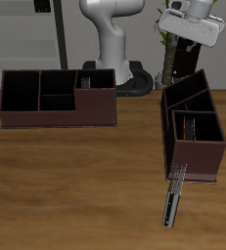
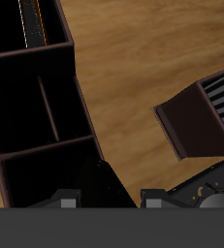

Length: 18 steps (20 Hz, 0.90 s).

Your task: Place the right striped book into the back desk caddy's right compartment and place the orange book into the left desk caddy's right compartment and place the black book into the left desk caddy's left compartment

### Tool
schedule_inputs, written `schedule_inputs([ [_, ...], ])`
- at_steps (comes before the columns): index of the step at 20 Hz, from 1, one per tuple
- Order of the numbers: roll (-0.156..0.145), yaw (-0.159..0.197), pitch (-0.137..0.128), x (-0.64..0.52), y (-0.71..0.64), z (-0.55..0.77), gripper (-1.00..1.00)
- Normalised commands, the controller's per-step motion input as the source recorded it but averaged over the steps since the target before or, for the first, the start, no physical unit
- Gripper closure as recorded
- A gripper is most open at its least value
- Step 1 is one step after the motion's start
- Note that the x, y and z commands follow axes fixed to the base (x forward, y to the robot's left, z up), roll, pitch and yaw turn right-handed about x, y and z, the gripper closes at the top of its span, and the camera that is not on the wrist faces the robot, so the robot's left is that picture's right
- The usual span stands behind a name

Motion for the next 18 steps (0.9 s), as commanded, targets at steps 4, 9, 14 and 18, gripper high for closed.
schedule_inputs([
  [4,0.046,0.005,0.039,0.03,0.24,-0.28,1.0],
  [9,0.061,0.018,0.023,-0.07,0.2,-0.22,1.0],
  [14,0.024,0.013,0.019,0.17,0.0,-0.1,1.0],
  [18,0.013,0.005,-0.003,0.05,0.02,-0.12,1.0],
])
